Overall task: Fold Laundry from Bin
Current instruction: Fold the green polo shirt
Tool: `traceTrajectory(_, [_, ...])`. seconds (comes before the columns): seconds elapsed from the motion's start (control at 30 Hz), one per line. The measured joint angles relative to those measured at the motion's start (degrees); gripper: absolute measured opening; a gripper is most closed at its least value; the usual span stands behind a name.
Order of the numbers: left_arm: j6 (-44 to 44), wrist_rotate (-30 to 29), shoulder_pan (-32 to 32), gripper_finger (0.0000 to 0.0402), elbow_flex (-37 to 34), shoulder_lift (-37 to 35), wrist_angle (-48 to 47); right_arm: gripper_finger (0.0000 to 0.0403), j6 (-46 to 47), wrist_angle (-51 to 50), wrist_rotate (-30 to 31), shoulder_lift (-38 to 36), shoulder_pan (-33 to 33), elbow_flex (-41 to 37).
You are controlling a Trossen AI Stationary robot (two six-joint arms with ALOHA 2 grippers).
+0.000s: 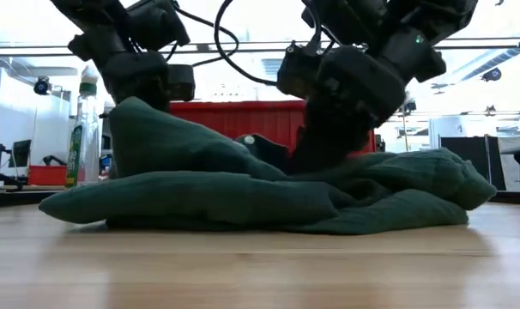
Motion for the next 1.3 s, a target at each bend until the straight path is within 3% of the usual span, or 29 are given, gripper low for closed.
traceTrajectory(0.23, [-2.6,0.8,-2.2,0.0160,0.0,-0.4,0.3,0.0107,-0.9,-7.7,0.9,-3.8,0.3,1.8])
traceTrajectory(0.43, [-7.6,0.1,-2.2,0.0164,0.0,-3.2,-2.6,0.0112,-2.2,-11.7,0.9,-9.1,0.4,1.6])
traceTrajectory(0.77, [-10.0,-7.1,-2.1,0.0248,0.0,-5.8,-7.3,0.0178,-3.4,-11.3,1.0,-12.5,0.3,1.3])
traceTrajectory(0.93, [-9.0,-4.1,-2.3,0.0284,-1.0,-3.5,-3.8,0.0217,-2.9,-11.3,1.0,-12.5,0.3,1.2])
traceTrajectory(1.03, [-7.7,-0.3,-2.3,0.0287,-1.8,-1.6,-2.0,0.0236,-2.3,-11.3,1.0,-12.4,0.3,1.0])
traceTrajectory(1.3, [-7.5,-0.2,-2.5,0.0244,-1.9,2.3,-1.2,0.0264,-0.9,-12.1,0.9,-12.4,0.5,1.0])
